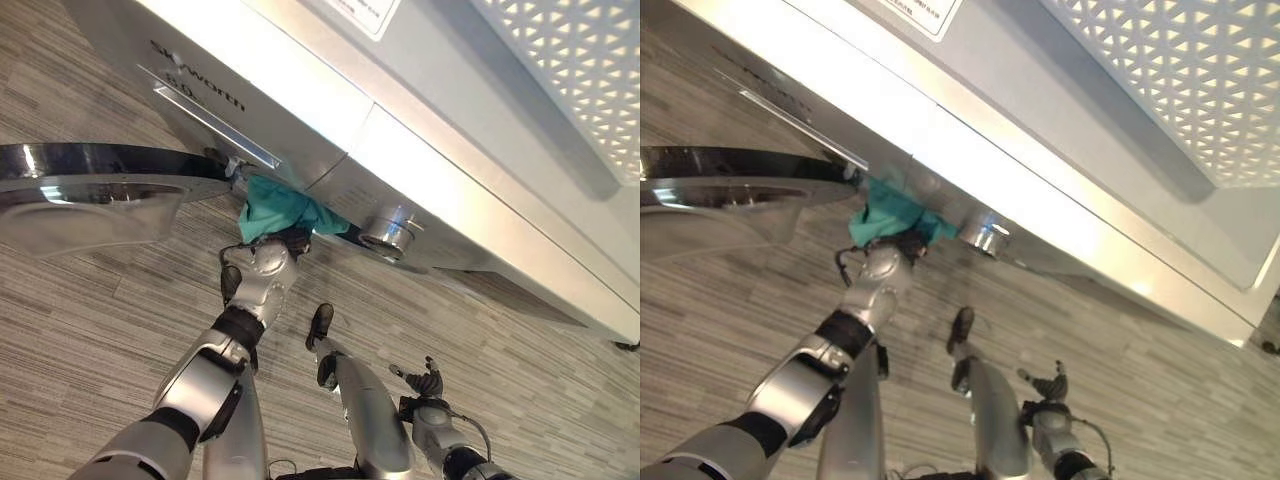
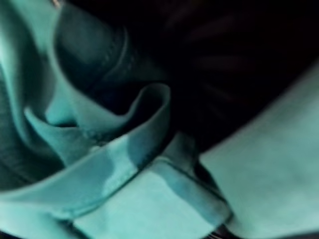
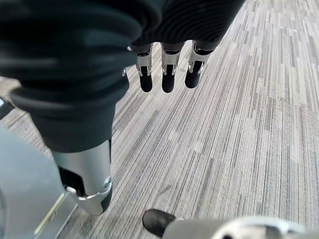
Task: Grab the laundry basket,head to the washer,open it,put in the laundry and shut it.
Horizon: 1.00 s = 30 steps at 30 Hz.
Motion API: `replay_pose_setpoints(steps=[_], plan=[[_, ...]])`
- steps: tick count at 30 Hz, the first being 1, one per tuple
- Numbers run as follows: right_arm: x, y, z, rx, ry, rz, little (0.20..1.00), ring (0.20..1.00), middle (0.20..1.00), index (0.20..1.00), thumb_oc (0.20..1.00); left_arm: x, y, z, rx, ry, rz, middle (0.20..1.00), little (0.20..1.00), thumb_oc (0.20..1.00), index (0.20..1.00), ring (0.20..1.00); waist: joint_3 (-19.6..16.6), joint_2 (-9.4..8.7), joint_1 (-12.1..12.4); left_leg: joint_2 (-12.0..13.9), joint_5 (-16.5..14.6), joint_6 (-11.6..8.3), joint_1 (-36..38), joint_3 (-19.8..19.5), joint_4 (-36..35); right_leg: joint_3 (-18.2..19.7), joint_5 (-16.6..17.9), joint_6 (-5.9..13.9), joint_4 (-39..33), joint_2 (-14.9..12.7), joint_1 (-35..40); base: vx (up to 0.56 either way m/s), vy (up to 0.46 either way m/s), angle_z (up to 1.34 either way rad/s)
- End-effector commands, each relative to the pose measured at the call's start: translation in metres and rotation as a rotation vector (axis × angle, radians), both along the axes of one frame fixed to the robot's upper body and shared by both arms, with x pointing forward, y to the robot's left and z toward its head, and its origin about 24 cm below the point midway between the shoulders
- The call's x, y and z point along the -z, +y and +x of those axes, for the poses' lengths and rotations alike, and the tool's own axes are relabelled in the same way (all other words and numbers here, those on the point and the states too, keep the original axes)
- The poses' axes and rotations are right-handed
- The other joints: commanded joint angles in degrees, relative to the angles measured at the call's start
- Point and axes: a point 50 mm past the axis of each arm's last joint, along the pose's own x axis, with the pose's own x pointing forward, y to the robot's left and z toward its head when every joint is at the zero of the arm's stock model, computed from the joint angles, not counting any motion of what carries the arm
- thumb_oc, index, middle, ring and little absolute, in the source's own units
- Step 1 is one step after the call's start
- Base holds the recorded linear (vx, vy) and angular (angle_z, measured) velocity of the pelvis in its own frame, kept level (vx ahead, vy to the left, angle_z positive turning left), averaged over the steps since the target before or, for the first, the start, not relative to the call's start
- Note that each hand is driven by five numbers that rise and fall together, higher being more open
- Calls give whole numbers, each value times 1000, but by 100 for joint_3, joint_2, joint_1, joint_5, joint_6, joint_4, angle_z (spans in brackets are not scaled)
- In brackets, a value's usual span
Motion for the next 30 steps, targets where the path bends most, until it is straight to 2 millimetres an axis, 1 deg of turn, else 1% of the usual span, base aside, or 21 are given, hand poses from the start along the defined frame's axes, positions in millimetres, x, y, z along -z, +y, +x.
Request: replay_pose_setpoints(steps=[1,2,3,6,7,9,10,13,14,15,16,17,18,19,21,23,24,25,27,28,30], plan=[[6,6,-16,-22,27,-12,1000,1000,1000,1000,1000,-62,-23,6,25,-183,-152,200,200,200,200,200,-228,33,-162,-267,-341,201,-74,89,-214,28,-448,-91,644,-232,-223,52,56,-13],[-4,13,-4,-44,-42,4,1000,1000,1000,1000,1000,-80,-24,7,23,-223,-205,200,200,200,200,200,-253,-51,-264,-267,-398,212,-105,148,-216,118,-344,-36,553,-219,-267,51,57,-18],[-4,13,-4,-44,-43,3,1000,1000,1000,1000,1000,-81,-24,7,22,-224,-206,200,200,200,200,200,-252,-51,-263,-266,-401,214,-108,156,-214,125,-338,-33,549,-219,-271,48,74,-23],[-17,24,11,-78,-125,24,1000,1000,1000,1000,1000,-113,-22,8,5,-285,-332,200,200,200,200,200,-304,-212,-457,-253,-539,240,-156,299,-182,345,-95,113,301,-187,-318,39,100,-26],[-22,26,15,-90,-153,28,1000,1000,1000,1000,1000,-134,-12,9,-20,-331,-399,200,200,200,200,200,-352,-300,-569,-225,-635,250,-161,425,-147,504,74,211,97,-170,-298,38,92,-49],[-25,24,18,-90,-169,25,1000,1000,1000,1000,1000,-144,-7,8,-29,-359,-440,200,200,200,200,200,-380,-335,-634,-207,-694,258,-154,501,-131,605,170,262,-27,-157,-279,44,95,-48],[-30,22,20,-95,-197,30,1000,1000,1000,1000,1000,-166,1,7,-42,-401,-539,200,200,200,200,200,-432,-408,-795,-200,-800,268,-163,610,-67,812,350,356,-220,-131,-241,41,108,-38],[-36,17,23,-97,-221,24,1000,1000,1000,1000,1000,-196,19,4,-63,-461,-701,200,200,200,200,200,-504,-490,-968,-178,-932,304,-208,789,5,1107,637,467,-425,-112,-218,7,104,-51],[-36,17,23,-97,-221,24,1000,1000,1000,1000,1000,-196,19,4,-63,-461,-701,200,200,200,200,200,-504,-490,-966,-176,-934,304,-209,792,6,1109,639,467,-426,-111,-219,11,91,-60],[-42,9,27,-91,-243,7,1000,1000,1000,1000,1000,-221,36,-1,-98,-501,-771,200,200,200,200,200,-581,-524,-1089,-157,-1007,321,-286,886,63,1272,842,540,-572,-114,-223,23,139,-44],[-54,-15,37,-113,-271,-72,1000,1000,1000,1000,1000,-287,43,-19,-46,-626,-649,420,420,420,420,420,-714,-449,-1254,-115,-1067,302,-426,1052,92,1461,1163,654,-845,-135,-222,23,141,-25],[-55,-15,39,-115,-275,-71,1000,1000,1000,1000,1000,-289,43,-20,-44,-630,-649,777,777,777,777,777,-704,-452,-1253,-111,-1068,304,-441,1059,96,1469,1187,659,-869,-132,-228,18,95,-45],[-53,-25,34,-115,-253,-98,1000,1000,1000,1000,1000,-304,34,-30,28,-694,-583,777,777,777,777,777,-753,-413,-1278,-111,-1060,292,-494,1078,85,1476,1327,705,-984,-147,-194,14,-27,-102],[-53,-34,31,-93,-247,-104,1000,1000,1000,1000,1000,-307,28,-33,72,-719,-547,1000,1000,1000,1000,1000,-791,-371,-1270,-98,-1048,288,-585,1075,111,1457,1412,736,-1101,-172,-139,8,-52,-123],[-53,-49,24,-67,-232,-122,1000,1000,1000,1000,1000,-300,11,-33,132,-723,-431,1000,1000,1000,1000,1000,-856,-287,-1245,-135,-1029,295,-701,1075,145,1433,1571,773,-1235,-224,-68,2,-66,-52],[-53,-57,16,-65,-227,-106,1000,1000,1000,1000,1000,-281,-6,-21,141,-664,-127,1000,1000,1000,1000,1000,-893,-163,-1139,-196,-1022,324,-710,1048,124,1403,1605,764,-1283,-284,-11,15,-31,16],[-57,-64,15,-65,-236,-96,1000,1000,1000,1000,1000,-258,2,1,59,-534,198,1000,1000,1000,1000,1000,-878,-54,-999,-271,-990,359,-652,1024,80,1345,1521,738,-1267,-323,27,5,-11,16],[-57,-64,18,-69,-241,-82,1000,1000,1000,1000,1000,-249,9,9,-3,-469,340,1000,1000,1000,1000,1000,-854,2,-929,-308,-949,370,-644,1019,58,1304,1485,720,-1254,-338,25,-2,-8,5],[-59,-63,21,-66,-251,-73,1000,1000,1000,1000,1000,-257,14,9,-68,-465,476,1000,1000,1000,1000,1000,-796,46,-871,-356,-928,381,-614,990,14,1270,1436,709,-1219,-345,11,-13,-8,26],[-63,-60,29,-92,-273,-66,1000,1000,1000,1000,1000,-252,18,15,-196,-402,793,1000,1000,1000,1000,1000,-732,96,-821,-367,-886,385,-614,963,0,1198,1321,667,-1142,-320,-69,-15,-32,28],[-67,-59,33,-123,-294,-80,1000,1000,1000,1000,1000,-254,17,14,-328,-404,1067,1000,1000,1000,1000,1000,-683,99,-828,-346,-851,378,-626,916,-25,1136,1238,629,-1051,-289,-203,-11,-37,13]])
